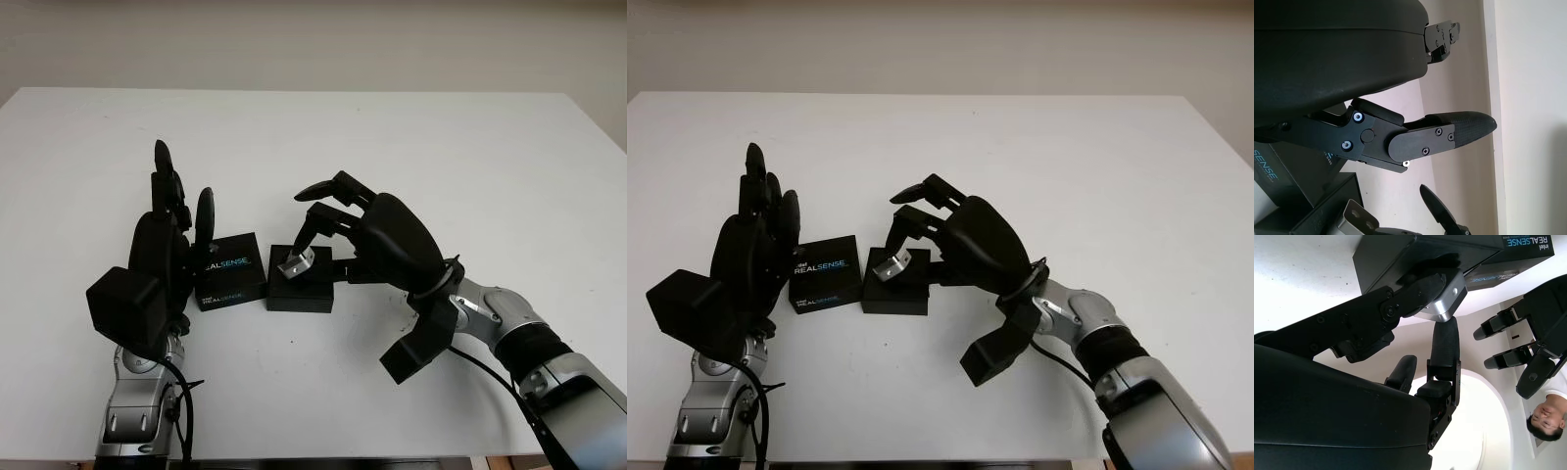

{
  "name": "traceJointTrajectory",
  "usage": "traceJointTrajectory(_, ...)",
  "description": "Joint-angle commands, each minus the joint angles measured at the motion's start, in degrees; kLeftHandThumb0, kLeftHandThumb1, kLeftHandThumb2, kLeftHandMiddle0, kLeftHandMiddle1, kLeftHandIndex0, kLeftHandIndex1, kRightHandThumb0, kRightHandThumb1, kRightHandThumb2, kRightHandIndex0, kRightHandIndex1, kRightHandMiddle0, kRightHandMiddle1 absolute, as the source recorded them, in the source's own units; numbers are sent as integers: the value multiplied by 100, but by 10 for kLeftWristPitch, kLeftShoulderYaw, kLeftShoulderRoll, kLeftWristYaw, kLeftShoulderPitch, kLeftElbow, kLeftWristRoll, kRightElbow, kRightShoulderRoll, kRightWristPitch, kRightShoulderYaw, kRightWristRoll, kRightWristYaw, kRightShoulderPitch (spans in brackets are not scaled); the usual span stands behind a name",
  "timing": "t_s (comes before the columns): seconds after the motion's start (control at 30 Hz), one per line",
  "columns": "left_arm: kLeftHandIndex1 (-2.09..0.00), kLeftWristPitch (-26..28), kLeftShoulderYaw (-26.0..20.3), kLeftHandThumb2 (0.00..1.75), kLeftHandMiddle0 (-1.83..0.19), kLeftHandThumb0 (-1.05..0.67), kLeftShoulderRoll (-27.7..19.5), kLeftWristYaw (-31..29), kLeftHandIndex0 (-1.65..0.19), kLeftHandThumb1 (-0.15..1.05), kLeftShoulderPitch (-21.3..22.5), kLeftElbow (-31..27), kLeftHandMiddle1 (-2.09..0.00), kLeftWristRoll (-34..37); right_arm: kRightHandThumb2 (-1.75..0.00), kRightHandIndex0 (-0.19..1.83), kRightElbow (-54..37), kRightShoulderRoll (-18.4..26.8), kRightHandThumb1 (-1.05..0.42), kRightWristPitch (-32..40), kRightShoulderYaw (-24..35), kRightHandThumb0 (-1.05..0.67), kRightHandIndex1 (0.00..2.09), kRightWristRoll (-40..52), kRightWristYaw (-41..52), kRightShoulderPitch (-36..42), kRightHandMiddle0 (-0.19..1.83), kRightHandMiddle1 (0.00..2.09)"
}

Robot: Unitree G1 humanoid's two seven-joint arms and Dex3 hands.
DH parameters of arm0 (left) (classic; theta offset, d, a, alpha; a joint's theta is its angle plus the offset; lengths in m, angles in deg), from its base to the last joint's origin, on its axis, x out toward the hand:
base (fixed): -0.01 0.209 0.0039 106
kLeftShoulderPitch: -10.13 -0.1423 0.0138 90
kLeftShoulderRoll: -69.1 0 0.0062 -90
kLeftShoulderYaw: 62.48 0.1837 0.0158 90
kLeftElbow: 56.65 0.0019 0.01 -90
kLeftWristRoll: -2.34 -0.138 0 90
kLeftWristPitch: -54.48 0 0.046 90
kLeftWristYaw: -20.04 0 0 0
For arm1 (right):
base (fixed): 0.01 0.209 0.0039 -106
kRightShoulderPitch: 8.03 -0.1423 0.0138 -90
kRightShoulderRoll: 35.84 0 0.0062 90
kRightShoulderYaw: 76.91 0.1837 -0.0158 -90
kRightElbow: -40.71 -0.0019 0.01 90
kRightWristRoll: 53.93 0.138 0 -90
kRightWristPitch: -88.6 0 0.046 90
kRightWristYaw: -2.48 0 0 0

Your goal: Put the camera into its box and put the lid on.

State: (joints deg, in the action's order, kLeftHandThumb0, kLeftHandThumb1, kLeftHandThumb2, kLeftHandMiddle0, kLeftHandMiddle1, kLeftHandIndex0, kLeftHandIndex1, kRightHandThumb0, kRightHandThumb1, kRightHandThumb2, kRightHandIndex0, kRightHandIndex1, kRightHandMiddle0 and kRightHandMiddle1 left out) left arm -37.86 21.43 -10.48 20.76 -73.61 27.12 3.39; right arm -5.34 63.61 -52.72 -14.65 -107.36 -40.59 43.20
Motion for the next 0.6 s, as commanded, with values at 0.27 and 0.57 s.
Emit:
traceJointTrajectory(0.27, 0, -10, -1, 58, 19, -72, 1, 1, 19, 105, 3, 3, 0, -1, -5, 17, 10, -2, -87, 3, -8, -33, 100, -6, -15, -14, 53, 140)
traceJointTrajectory(0.57, 0, -10, 1, 58, 19, -72, 0, -1, 19, 105, 2, 3, 0, -2, -5, 16, 21, -3, -87, 7, -14, -34, 99, -10, -18, -16, 53, 139)
